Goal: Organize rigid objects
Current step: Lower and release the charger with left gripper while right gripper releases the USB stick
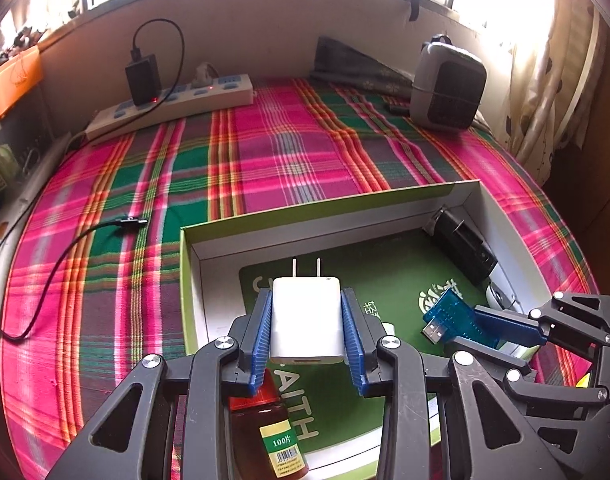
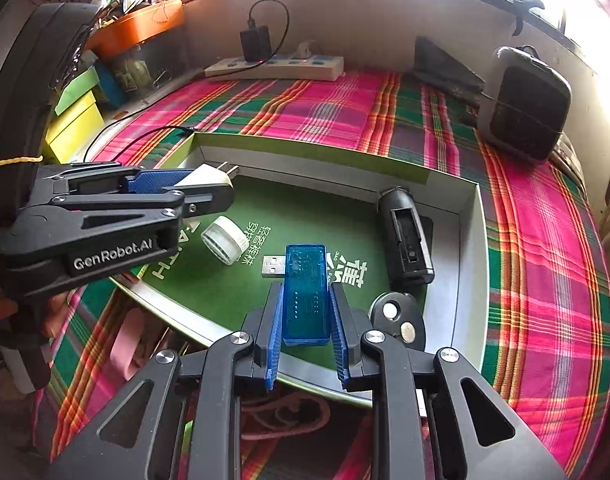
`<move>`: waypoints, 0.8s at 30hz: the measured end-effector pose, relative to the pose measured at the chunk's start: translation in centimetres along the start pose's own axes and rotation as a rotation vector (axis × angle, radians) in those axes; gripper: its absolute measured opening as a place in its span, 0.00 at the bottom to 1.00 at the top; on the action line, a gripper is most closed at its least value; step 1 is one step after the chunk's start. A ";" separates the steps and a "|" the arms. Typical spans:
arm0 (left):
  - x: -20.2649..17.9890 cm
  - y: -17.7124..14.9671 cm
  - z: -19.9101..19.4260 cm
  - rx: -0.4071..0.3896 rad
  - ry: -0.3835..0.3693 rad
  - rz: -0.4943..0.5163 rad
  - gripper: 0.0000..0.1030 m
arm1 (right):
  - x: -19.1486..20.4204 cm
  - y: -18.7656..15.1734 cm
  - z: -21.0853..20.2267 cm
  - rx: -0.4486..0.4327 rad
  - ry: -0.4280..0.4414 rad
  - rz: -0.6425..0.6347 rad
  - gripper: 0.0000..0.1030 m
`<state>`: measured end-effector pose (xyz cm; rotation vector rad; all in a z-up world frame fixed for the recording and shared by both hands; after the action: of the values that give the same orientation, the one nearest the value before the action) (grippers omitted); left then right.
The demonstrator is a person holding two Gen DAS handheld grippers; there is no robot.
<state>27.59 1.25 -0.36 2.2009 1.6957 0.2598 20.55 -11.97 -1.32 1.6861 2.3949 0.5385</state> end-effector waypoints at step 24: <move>-0.1 -0.1 0.8 0.018 0.004 0.003 0.31 | 0.0 0.7 0.7 0.009 -0.025 -0.006 0.22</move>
<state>27.73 1.00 -1.14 2.2169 1.7031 0.2506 21.41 -11.62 -1.73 1.6794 2.3875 0.5028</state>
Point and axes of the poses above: each gripper's, at about its wrist camera, not at the fingertips, and z roughly the way its jaws point, x to its left, y to its top, the point moved 2 cm from there along z, roughly the way its jaws point, and after that the axes turned 13 degrees about x, right-handed, at the moved point
